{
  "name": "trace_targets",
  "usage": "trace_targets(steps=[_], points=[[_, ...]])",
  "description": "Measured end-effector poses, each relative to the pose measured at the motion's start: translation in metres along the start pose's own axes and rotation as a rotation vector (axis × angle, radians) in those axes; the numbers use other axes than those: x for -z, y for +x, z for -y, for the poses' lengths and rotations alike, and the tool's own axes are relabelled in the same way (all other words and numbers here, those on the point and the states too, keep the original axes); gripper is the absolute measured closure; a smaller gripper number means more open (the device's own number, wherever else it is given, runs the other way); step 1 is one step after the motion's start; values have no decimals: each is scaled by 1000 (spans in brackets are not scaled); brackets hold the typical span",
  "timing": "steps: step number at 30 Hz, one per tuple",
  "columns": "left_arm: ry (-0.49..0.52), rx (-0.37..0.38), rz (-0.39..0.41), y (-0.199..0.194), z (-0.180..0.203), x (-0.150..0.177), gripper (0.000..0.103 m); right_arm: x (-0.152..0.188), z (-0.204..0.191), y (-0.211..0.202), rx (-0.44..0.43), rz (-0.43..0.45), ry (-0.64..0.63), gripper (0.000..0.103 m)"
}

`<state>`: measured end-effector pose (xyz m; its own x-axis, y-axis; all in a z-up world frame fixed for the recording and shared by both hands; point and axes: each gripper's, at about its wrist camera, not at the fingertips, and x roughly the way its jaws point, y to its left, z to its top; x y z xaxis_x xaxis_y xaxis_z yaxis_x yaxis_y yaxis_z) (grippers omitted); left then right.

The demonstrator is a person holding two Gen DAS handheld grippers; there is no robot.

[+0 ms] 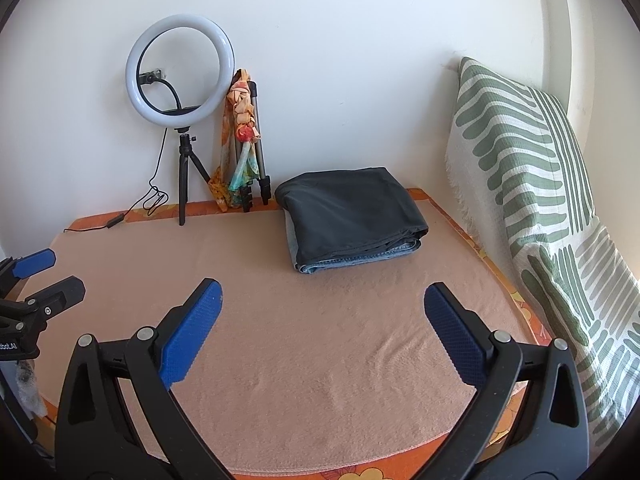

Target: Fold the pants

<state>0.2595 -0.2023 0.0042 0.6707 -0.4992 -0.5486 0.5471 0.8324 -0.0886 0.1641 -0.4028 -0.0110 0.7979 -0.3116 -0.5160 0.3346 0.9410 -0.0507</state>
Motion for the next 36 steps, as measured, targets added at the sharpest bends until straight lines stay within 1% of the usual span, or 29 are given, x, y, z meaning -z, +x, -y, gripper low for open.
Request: trace_targets(steps=[6,19,36], points=[[-10,6,2,-2,-2,0,1,-2,-1,-1,-2,3,4,0],[1,12,1,-5,-1,0,1,-2,-4,-1,-3,3,-1,0],[25,2,6,-6,2,-1,1,-1,-6,-1,-4,1,-4,0]])
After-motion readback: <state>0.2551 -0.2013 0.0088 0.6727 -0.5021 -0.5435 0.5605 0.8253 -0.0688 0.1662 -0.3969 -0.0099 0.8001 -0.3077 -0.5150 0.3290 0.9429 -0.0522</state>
